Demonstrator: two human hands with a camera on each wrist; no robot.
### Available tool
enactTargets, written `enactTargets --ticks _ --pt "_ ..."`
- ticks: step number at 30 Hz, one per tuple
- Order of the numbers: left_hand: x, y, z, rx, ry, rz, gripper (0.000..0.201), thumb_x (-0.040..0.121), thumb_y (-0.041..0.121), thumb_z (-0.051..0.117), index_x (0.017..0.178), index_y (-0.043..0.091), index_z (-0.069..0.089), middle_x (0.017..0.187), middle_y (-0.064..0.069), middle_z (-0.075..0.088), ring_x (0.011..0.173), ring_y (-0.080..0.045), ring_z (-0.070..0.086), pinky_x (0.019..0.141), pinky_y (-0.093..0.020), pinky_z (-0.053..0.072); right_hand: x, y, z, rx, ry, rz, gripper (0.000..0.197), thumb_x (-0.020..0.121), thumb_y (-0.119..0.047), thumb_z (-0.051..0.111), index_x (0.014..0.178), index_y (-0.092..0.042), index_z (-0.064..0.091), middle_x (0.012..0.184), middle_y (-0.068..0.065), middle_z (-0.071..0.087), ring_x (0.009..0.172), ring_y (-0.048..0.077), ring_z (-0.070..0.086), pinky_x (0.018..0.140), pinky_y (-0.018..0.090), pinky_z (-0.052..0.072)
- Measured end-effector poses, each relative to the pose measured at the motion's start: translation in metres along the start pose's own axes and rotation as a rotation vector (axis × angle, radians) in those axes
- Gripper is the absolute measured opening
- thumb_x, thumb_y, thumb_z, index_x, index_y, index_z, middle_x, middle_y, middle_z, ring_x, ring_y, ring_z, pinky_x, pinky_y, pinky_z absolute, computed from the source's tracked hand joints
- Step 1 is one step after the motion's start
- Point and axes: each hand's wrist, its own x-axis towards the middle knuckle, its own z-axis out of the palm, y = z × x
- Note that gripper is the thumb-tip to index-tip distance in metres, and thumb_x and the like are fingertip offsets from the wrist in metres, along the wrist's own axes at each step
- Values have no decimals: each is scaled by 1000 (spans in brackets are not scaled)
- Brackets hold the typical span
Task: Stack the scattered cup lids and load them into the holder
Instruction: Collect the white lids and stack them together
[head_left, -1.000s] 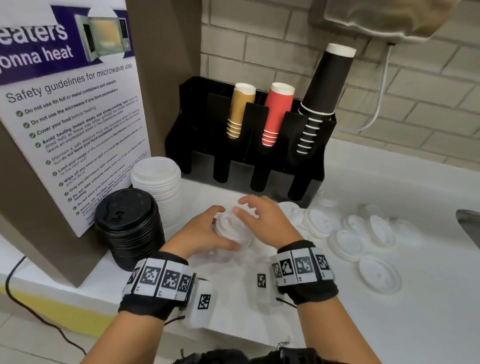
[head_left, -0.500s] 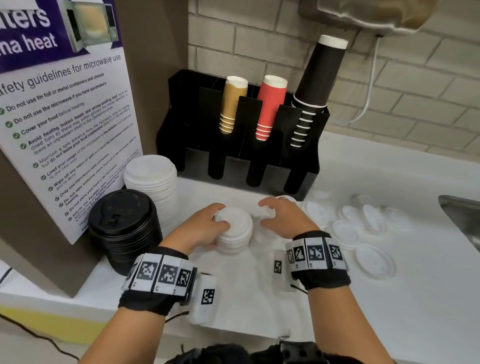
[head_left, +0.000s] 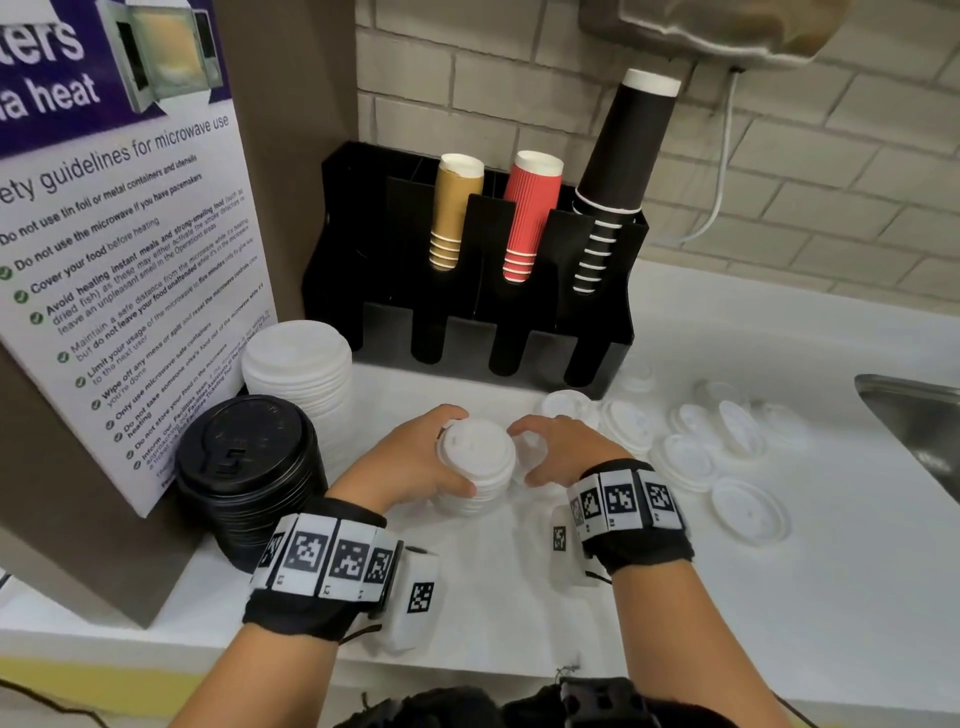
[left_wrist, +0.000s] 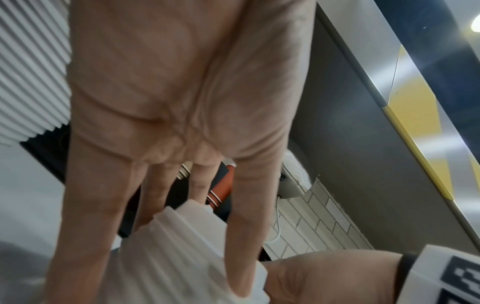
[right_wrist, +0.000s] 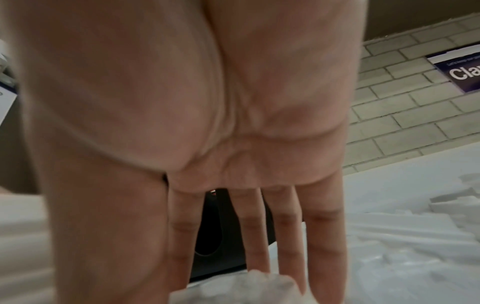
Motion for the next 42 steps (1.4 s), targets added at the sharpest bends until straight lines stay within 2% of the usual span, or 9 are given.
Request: enactTargets --ticks 4,8,11,14,16,19,26,35,42 --pt "0 -2 1 16 -2 24 67 72 7 80 127 27 48 116 7 56 110 -19 53 94 -36 49 -5 3 -4 -65 58 37 59 89 -24 61 140 -39 36 138 9 36 119 31 47 96 38 45" --pt "0 -2 1 11 4 7 70 73 10 80 131 26 45 121 5 55 112 -20 54 91 -35 51 -16 2 -21 113 134 -23 54 91 -39 55 140 -40 33 136 8 40 114 26 50 88 31 40" --pt "-1 -1 2 -31 10 -25 83 72 10 83 140 26 38 127 1 53 115 -22 54 90 -42 54 -26 -10 -26 282 112 -117 53 88 -45 60 136 -43 37 117 -1 51 98 16 56 86 28 45" --pt "-1 -2 2 -63 28 -19 90 70 9 84 144 23 35 137 0 51 120 -22 53 96 -44 51 -30 -23 -19 318 96 -180 50 84 -43 66 129 -39 44 106 -4 54 94 14 59 85 28 49" --pt "-1 -2 2 -75 38 -14 92 69 9 85 145 23 34 140 0 49 123 -22 52 99 -44 49 -30 -30 -15 288 99 -200 52 82 -40 70 127 -35 45 109 -2 54 95 15 58 79 24 47" --pt "-1 -4 1 -91 46 -18 94 69 7 85 145 23 33 142 -1 48 124 -22 52 100 -44 50 -28 -37 -9 196 116 -208 57 78 -36 74 127 -32 46 116 0 51 100 18 55 84 27 47" --pt "-2 -9 0 -88 50 2 74 69 5 83 132 23 47 129 2 57 114 -22 58 87 -39 55 -23 -45 -2 132 137 -246 57 76 -33 75 126 -31 49 113 1 45 101 18 51 80 23 42" --pt "0 -11 0 -83 57 -12 67 69 5 84 126 19 52 128 -1 59 115 -22 59 97 -47 51 -17 -42 -2 165 83 -171 56 79 -35 70 129 -29 43 118 1 43 95 18 54 72 24 44" --pt "2 -15 -1 -92 56 -51 63 66 4 85 117 20 53 122 -1 62 109 -23 61 89 -42 53 -16 -43 -2 117 74 -210 59 76 -38 75 126 -32 45 112 -1 42 96 18 52 71 23 41"
